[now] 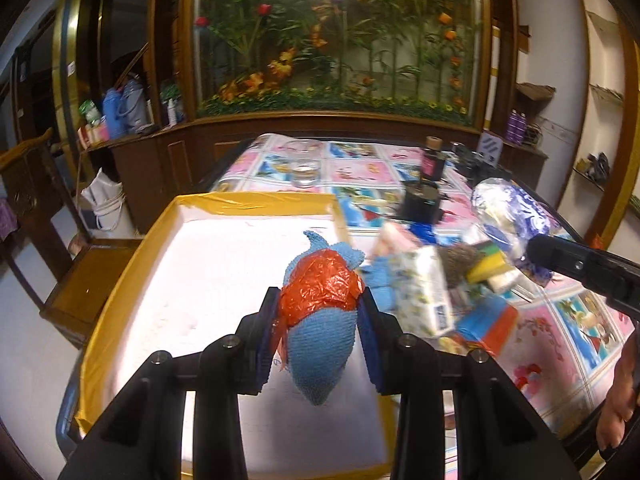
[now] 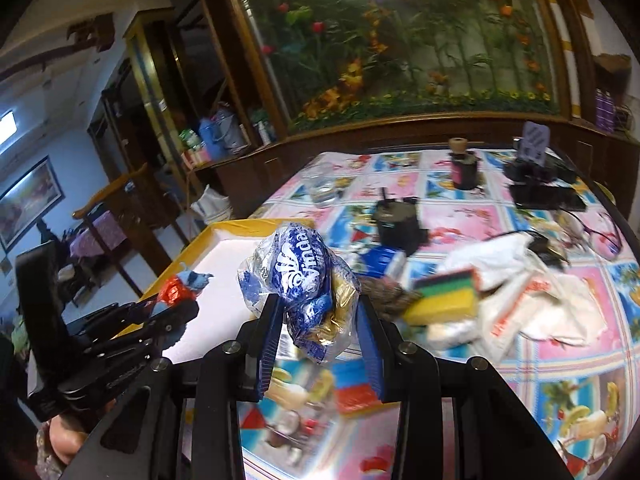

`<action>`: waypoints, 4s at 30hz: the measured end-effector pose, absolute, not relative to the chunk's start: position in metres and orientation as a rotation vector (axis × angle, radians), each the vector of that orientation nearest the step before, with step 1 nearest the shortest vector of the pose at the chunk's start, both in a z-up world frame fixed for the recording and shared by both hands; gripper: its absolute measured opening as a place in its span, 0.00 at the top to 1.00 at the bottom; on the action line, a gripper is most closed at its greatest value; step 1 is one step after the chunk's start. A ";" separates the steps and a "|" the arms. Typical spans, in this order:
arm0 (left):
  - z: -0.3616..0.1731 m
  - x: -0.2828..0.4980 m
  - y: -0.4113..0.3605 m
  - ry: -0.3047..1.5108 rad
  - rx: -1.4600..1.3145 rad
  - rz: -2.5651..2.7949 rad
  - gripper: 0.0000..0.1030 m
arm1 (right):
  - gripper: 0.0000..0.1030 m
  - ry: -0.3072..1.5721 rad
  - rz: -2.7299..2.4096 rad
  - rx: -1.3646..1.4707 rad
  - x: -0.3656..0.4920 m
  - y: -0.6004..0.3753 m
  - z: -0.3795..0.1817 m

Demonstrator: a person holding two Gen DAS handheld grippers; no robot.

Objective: Organize soft objects
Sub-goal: 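Carry the plush fish and tissue bag into the white tray and open both tools, then grasp the yellow-patterned tissue pack with the left tool, then grasp the bagged blue-and-red sponges with the right tool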

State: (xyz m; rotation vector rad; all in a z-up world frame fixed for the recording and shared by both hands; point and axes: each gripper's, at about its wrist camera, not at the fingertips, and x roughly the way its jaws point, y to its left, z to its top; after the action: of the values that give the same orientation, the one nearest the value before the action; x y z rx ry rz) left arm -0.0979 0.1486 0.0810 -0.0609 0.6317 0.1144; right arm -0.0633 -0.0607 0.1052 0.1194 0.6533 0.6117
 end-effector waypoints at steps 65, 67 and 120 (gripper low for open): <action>0.101 -0.082 0.127 0.777 -0.084 -0.146 0.22 | 0.50 0.852 0.624 -0.070 -0.018 -0.073 0.066; 0.095 -0.090 0.100 0.781 -0.051 -0.206 0.22 | 0.49 0.805 0.598 0.055 -0.029 -0.113 0.072; 0.005 -0.084 0.016 0.916 0.010 -0.279 0.18 | 0.19 1.044 0.447 -0.059 -0.040 -0.166 0.017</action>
State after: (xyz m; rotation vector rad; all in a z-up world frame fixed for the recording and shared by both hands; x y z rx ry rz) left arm -0.0843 0.0162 0.0050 0.0101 0.9161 -0.2795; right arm -0.0405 -0.1663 0.0169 -0.0587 1.0445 0.4471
